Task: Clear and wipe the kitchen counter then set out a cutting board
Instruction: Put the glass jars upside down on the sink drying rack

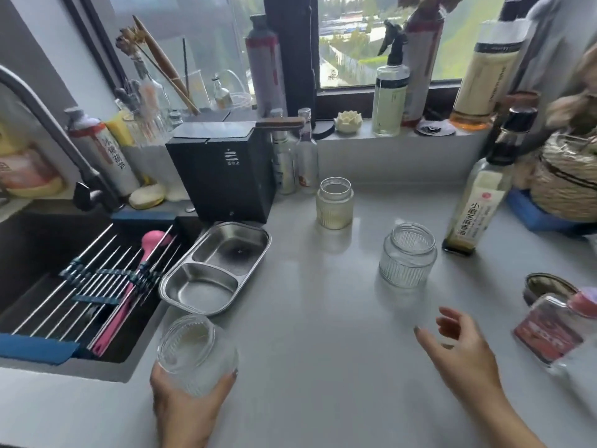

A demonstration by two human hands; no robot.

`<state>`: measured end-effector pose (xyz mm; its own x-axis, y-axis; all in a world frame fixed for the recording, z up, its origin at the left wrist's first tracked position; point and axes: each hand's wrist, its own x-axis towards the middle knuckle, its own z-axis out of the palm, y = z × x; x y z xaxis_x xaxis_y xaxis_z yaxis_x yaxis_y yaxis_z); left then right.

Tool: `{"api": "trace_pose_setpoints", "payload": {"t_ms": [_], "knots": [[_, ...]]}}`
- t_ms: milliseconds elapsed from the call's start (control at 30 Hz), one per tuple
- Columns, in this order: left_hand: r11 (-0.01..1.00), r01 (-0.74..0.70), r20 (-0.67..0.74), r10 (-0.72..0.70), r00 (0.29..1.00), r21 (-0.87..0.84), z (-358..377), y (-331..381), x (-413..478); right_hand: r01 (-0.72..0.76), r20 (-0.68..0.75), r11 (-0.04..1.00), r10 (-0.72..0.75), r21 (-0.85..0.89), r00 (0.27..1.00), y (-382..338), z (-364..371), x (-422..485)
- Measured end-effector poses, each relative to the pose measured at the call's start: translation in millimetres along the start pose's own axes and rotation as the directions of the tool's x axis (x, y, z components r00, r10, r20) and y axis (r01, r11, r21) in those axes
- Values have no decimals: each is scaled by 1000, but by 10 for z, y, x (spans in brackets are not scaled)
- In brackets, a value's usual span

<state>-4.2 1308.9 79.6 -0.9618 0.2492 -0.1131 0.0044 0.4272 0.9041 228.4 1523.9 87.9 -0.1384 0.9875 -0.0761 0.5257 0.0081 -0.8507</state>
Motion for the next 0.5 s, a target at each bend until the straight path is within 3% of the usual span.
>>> {"api": "trace_pose_setpoints", "payload": {"t_ms": [233, 400, 500], "knots": [[992, 118, -69, -120, 990, -44, 44, 14, 64, -31, -127, 996, 41, 81, 991, -194, 517, 873], [997, 62, -48, -64, 997, -52, -66, -54, 76, -104, -242, 990, 124, 92, 962, -158, 758, 982], [999, 0, 48, 3, 999, -54, -192, -54, 167, -111, -268, 990, 131, 89, 955, -217, 777, 930]]}}
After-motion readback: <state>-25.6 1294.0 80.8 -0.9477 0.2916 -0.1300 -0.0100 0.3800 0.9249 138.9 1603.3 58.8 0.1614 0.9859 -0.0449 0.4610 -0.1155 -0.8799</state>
